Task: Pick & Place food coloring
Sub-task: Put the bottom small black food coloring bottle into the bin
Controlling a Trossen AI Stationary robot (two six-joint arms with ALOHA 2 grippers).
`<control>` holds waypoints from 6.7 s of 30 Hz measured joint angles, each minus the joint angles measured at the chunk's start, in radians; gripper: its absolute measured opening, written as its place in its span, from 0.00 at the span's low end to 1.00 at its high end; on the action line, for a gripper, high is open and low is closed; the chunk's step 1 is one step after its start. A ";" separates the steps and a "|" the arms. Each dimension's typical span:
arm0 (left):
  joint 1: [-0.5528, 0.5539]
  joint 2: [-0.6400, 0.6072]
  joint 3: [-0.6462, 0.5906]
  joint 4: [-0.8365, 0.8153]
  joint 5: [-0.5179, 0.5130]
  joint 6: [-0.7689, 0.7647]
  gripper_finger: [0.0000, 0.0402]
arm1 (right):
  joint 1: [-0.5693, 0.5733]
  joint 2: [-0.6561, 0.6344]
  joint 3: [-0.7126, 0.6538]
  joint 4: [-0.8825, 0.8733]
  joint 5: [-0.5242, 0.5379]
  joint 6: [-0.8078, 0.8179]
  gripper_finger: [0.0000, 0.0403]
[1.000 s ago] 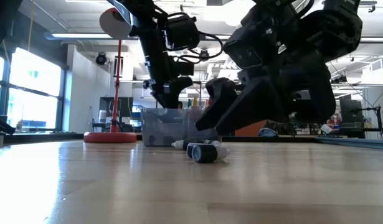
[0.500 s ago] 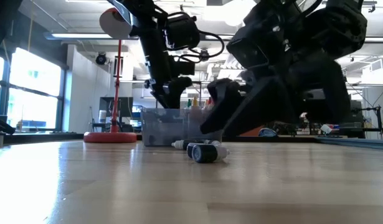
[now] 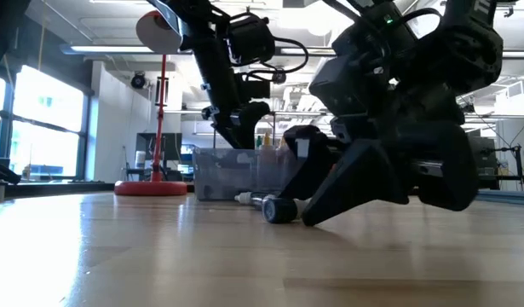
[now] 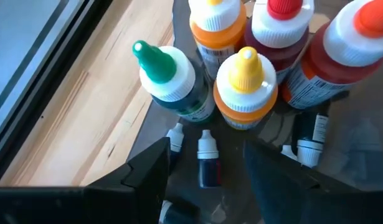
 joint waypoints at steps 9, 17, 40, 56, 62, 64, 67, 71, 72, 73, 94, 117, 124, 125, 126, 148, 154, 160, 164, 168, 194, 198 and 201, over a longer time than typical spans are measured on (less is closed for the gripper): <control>0.000 -0.008 0.006 -0.035 0.125 -0.008 0.50 | 0.000 0.001 0.000 -0.024 -0.001 0.006 0.31; -0.036 -0.064 0.174 -0.353 0.115 0.019 0.50 | -0.002 0.002 0.000 -0.010 0.000 0.024 0.15; -0.045 -0.093 0.512 -1.005 -0.135 -0.304 0.50 | -0.317 -0.069 0.507 -0.670 0.203 -0.068 0.00; -0.307 -0.426 0.179 -0.929 -0.322 -0.765 0.50 | -0.138 -0.145 0.502 -0.926 0.635 -0.159 0.31; -0.434 -0.459 -0.114 -0.641 -0.165 -0.902 0.50 | -0.126 -0.182 0.495 -1.147 0.503 0.083 0.41; -0.468 -0.459 -0.186 -0.483 -0.092 -0.905 0.50 | -0.126 -0.183 0.463 -1.125 0.430 0.098 0.42; -0.512 -0.458 -0.271 -0.271 -0.062 -0.901 0.50 | -0.126 -0.178 0.395 -1.021 0.340 0.089 0.43; -0.545 -0.458 -0.351 -0.049 -0.057 -0.821 0.50 | -0.126 -0.178 0.306 -0.889 0.316 0.079 0.43; -0.552 -0.453 -0.367 -0.002 -0.055 -0.788 0.50 | -0.126 -0.178 0.283 -0.841 0.319 0.069 0.43; -0.556 -0.447 -0.380 0.050 -0.054 -0.762 0.50 | -0.126 -0.178 0.262 -0.793 0.317 0.063 0.43; -0.550 -0.430 -0.405 0.218 -0.431 -0.452 0.50 | -0.149 -0.178 0.127 -0.547 0.372 0.055 0.42; -0.497 -0.137 -0.404 0.270 0.078 0.034 0.50 | -0.149 -0.178 0.127 -0.549 0.297 0.042 0.41; -0.461 -0.078 -0.404 0.256 0.074 0.071 0.50 | -0.149 -0.178 0.127 -0.544 0.291 0.042 0.41; -0.452 -0.074 -0.402 0.263 0.072 0.071 0.50 | -0.149 -0.178 0.127 -0.544 0.289 0.042 0.41; -0.443 -0.074 -0.403 0.266 0.076 0.071 0.50 | -0.149 -0.178 0.127 -0.543 0.285 0.042 0.41; -0.357 -0.083 -0.341 0.376 0.124 0.133 0.50 | -0.149 -0.178 0.127 -0.539 0.223 0.034 0.39; -0.369 -0.076 -0.341 0.537 0.228 -0.126 0.50 | -0.149 -0.178 0.128 -0.528 0.220 0.035 0.39; -0.408 -0.025 -0.339 0.582 0.175 -0.278 0.50 | -0.149 -0.178 0.127 -0.536 0.221 0.030 0.39; -0.454 0.015 -0.341 0.648 0.168 -0.270 0.50 | -0.149 -0.177 0.127 -0.542 0.221 0.031 0.39; -0.486 0.021 -0.339 0.644 0.045 -0.270 0.50 | -0.148 -0.177 0.127 -0.543 0.215 0.032 0.39; -0.492 0.108 -0.341 0.652 -0.043 -0.246 0.33 | -0.149 -0.177 0.127 -0.540 0.203 0.034 0.39; -0.492 0.108 -0.341 0.653 -0.042 -0.245 0.23 | -0.149 -0.177 0.127 -0.540 0.203 0.034 0.39; -0.492 0.108 -0.341 0.655 -0.041 -0.244 0.17 | -0.149 -0.177 0.127 -0.540 0.203 0.034 0.39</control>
